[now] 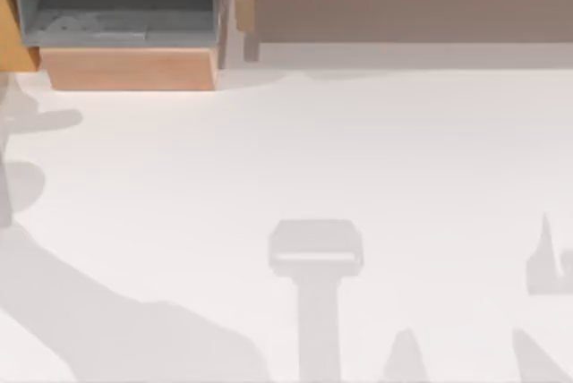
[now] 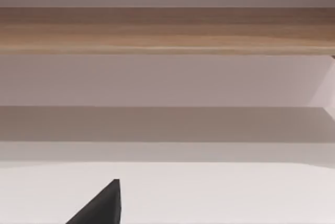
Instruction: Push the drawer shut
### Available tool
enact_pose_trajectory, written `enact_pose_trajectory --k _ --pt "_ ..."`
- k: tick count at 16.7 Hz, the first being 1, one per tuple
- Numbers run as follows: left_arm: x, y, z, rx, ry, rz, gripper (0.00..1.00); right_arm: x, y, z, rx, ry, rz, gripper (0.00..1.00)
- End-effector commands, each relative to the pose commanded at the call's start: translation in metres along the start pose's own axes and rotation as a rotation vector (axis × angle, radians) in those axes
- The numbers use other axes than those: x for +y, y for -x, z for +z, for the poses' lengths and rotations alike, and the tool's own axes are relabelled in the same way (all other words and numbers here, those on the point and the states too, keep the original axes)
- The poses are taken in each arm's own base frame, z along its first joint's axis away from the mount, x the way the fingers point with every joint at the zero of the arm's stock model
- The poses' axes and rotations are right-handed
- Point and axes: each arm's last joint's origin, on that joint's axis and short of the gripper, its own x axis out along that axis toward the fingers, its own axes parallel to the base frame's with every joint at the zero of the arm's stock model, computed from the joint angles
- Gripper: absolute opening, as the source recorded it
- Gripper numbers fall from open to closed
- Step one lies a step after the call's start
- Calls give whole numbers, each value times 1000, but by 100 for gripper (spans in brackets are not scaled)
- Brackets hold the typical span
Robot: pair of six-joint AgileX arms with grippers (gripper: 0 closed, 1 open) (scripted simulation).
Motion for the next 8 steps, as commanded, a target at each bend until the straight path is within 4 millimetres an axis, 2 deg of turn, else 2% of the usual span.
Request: enact_pose_trajectory --k 7,8 --pt "0 0 0 0 0 0 98 0 0 0 0 0 0 100" --pt "0 0 0 0 0 0 100 0 0 0 0 0 0 100"
